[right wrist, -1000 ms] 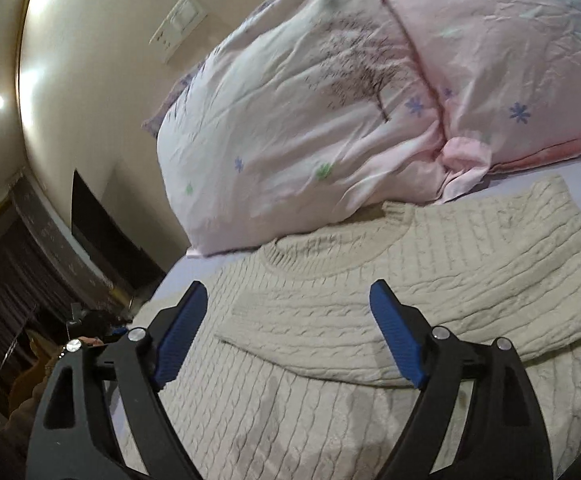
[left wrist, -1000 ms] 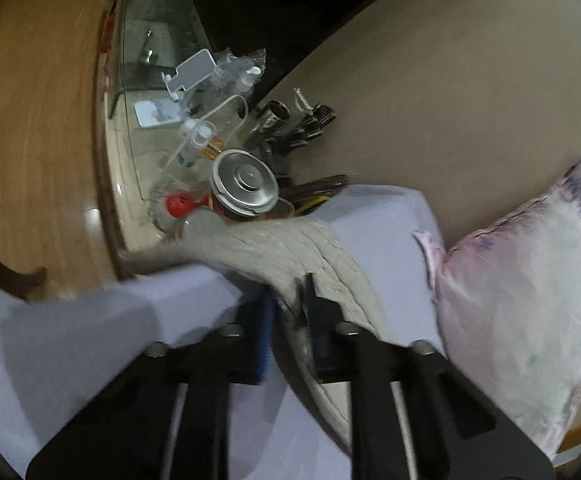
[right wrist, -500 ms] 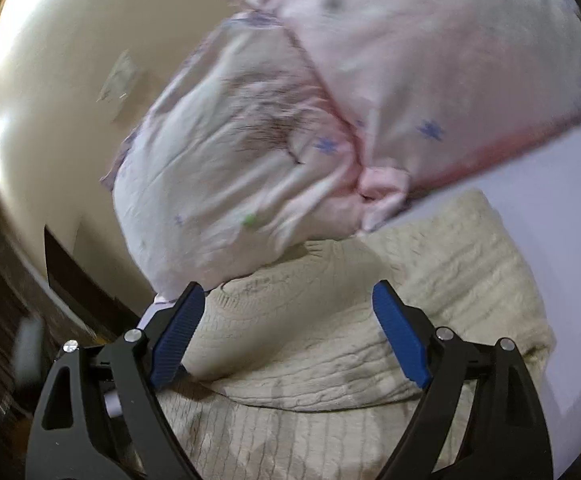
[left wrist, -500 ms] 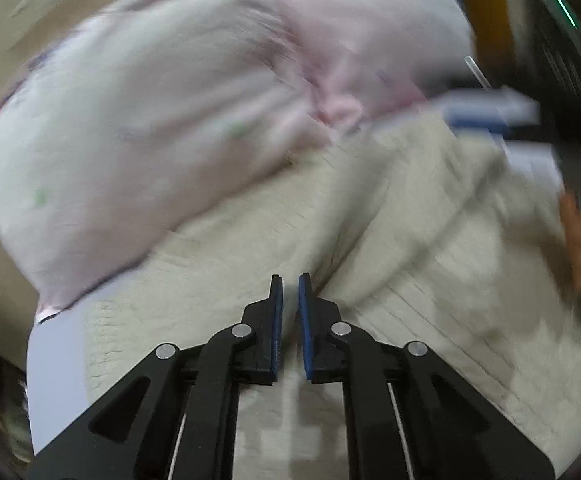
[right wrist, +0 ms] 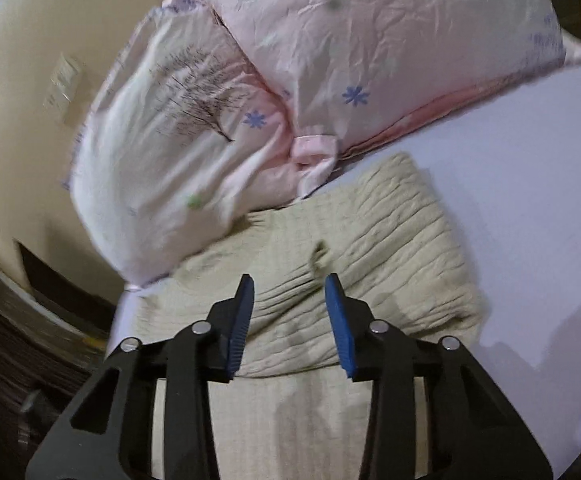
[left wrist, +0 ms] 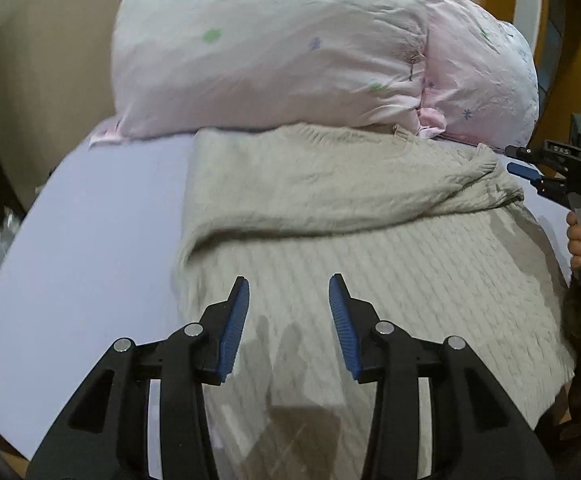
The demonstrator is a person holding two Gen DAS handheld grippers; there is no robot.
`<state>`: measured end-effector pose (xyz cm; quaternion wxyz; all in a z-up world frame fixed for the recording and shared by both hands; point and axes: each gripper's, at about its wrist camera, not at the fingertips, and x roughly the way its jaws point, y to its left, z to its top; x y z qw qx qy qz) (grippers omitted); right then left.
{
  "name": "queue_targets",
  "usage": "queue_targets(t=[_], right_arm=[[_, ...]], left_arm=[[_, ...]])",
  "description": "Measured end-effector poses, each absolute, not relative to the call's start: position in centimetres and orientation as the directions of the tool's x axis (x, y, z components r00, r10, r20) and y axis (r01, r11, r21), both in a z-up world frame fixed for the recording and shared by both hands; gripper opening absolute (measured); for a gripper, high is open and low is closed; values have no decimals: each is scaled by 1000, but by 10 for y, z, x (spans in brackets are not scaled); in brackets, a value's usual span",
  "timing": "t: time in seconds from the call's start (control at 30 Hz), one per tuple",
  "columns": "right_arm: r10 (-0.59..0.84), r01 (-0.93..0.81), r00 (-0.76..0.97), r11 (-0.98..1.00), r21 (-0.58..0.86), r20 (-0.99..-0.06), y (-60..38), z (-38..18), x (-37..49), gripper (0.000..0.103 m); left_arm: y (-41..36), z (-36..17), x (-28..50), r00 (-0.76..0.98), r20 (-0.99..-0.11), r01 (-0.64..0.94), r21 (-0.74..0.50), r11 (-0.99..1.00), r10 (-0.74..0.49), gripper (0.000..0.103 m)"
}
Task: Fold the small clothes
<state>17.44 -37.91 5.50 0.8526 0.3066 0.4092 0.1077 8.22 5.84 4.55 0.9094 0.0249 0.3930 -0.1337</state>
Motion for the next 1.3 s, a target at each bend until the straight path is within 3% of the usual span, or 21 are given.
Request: queue_targets(t=[0.13, 0.23, 0.33, 0.47, 0.53, 0.57, 0.73, 1.03, 1.07, 1.13, 1.3], right_arm=[[416, 49, 564, 846, 531, -714, -362, 52, 195, 36], [355, 50, 501, 898, 437, -789, -340, 43, 225, 14], [378, 43, 483, 890, 453, -790, -323, 37, 259, 9], [400, 2, 419, 897, 441, -815, -299, 19, 286, 20], [417, -28, 455, 890, 455, -787, -302, 32, 275, 37], [437, -35, 481, 876, 482, -760, -309, 40, 266, 39], [466, 52, 491, 828, 559, -736, -343, 48, 240, 40], [552, 142, 390, 755, 640, -737, -341, 12, 252, 39], [558, 146, 398, 745, 651, -728, -341, 12, 253, 37], [572, 133, 423, 728, 672, -703, -343, 12, 254, 7], [589, 48, 553, 683, 729, -589, -367, 46, 230, 7]], left_arm=[[59, 35, 74, 640, -730, 266, -79, 961, -238, 51], [55, 30, 75, 629, -734, 276, -97, 956, -256, 53], [50, 30, 75, 626, -729, 280, -119, 952, -276, 54], [45, 31, 72, 628, -724, 288, -124, 950, -285, 58], [48, 30, 69, 631, -721, 292, -124, 948, -288, 60], [50, 30, 69, 631, -720, 292, -126, 948, -290, 60], [56, 26, 73, 623, -723, 281, -149, 948, -298, 60], [56, 29, 68, 624, -717, 288, -158, 945, -310, 62], [58, 28, 66, 623, -718, 281, -164, 946, -309, 62], [63, 25, 65, 616, -721, 265, -189, 945, -317, 62], [73, 24, 61, 621, -717, 233, -218, 948, -317, 62]])
